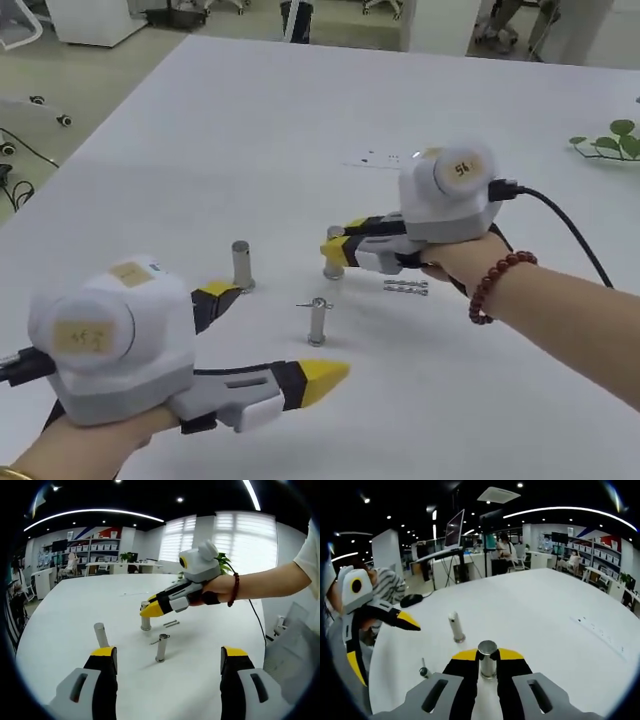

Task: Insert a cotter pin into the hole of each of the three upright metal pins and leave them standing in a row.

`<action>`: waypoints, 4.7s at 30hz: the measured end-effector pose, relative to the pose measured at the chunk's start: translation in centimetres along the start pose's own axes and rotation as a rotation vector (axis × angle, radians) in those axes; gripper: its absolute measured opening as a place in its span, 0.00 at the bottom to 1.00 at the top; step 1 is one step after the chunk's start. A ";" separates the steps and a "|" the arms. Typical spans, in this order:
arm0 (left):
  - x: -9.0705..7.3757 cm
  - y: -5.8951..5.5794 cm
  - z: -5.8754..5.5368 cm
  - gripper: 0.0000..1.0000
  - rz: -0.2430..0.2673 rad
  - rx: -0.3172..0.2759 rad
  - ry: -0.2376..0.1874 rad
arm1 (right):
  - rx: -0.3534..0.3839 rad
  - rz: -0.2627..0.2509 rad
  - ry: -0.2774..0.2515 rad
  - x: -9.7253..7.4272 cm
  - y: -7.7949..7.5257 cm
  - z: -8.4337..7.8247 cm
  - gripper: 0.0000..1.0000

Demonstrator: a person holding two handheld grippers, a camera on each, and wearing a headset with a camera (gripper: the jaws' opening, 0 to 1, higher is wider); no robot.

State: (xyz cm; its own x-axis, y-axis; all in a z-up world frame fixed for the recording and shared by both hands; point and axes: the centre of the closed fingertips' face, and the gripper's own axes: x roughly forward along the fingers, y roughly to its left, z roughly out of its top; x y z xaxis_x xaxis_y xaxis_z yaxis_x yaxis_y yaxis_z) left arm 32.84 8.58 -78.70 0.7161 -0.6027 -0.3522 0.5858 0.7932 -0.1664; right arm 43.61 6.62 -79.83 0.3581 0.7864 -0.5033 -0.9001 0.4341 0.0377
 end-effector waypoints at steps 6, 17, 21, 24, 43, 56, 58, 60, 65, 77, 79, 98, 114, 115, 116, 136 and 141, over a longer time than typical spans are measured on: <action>-0.2 -0.5 -0.1 0.85 -0.005 0.001 0.006 | 0.002 0.001 0.015 -1.5 0.4 -1.4 0.13; -0.5 -1.1 -0.1 0.83 -0.008 0.011 0.010 | -0.037 0.013 0.023 -3.6 2.1 -2.9 0.13; -0.6 -1.3 0.0 0.83 -0.011 0.019 0.012 | -0.044 0.018 0.024 -4.2 2.6 -3.4 0.13; -0.7 -1.5 0.0 0.83 -0.012 0.024 0.014 | -0.045 0.025 0.022 -4.6 3.1 -3.7 0.13; -1.0 -2.2 0.2 0.81 -0.025 0.048 0.010 | -0.017 0.036 0.025 -6.3 5.5 -6.5 0.14; -0.8 -2.4 -0.1 0.81 -0.028 0.056 0.021 | -0.022 0.033 0.007 -6.7 5.7 -7.1 0.14; -0.8 -2.5 -0.2 0.81 -0.029 0.057 0.021 | -0.010 0.031 0.001 -6.7 5.7 -7.0 0.15; -0.8 -2.5 -0.2 0.81 -0.029 0.056 0.021 | -0.009 0.030 -0.003 -6.7 5.7 -7.0 0.15; -0.9 -2.5 -0.3 0.82 -0.029 0.055 0.026 | -0.007 0.031 -0.016 -6.8 5.8 -6.8 0.17; -0.9 -2.7 -0.3 0.86 -0.025 0.046 0.024 | 0.024 0.049 -0.033 -8.4 6.2 -5.5 0.25; -0.8 -2.7 -0.3 0.86 -0.025 0.046 0.027 | 0.036 0.055 -0.037 -8.7 6.2 -5.1 0.28; -0.8 -2.6 -0.3 0.88 -0.012 0.044 0.027 | 0.111 0.013 -0.031 -10.3 2.7 -4.0 0.29; -0.9 -2.4 -0.8 0.84 -0.001 0.050 0.031 | 0.068 -0.038 0.077 -8.8 -1.3 -6.5 0.23; -0.9 -2.3 -0.8 0.83 0.000 0.053 0.028 | 0.064 -0.041 0.082 -8.8 -1.4 -6.6 0.21; -0.9 -2.3 -0.7 0.84 0.002 0.054 0.028 | 0.054 -0.049 0.092 -8.6 -1.8 -6.7 0.20; -0.8 -2.3 -1.2 0.83 -0.007 0.080 0.044 | -0.067 -0.029 0.276 -5.9 -4.4 -9.1 0.15; -0.8 -2.1 -1.2 0.83 -0.002 0.078 0.046 | -0.084 -0.009 0.302 -5.4 -4.5 -9.2 0.15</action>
State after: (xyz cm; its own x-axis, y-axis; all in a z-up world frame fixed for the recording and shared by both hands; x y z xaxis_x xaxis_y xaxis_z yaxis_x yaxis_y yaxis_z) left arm 30.63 7.52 -79.21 0.6978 -0.5981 -0.3941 0.6162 0.7818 -0.0953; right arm 43.44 -3.60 -85.26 0.2877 0.6112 -0.7373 -0.9191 0.3927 -0.0331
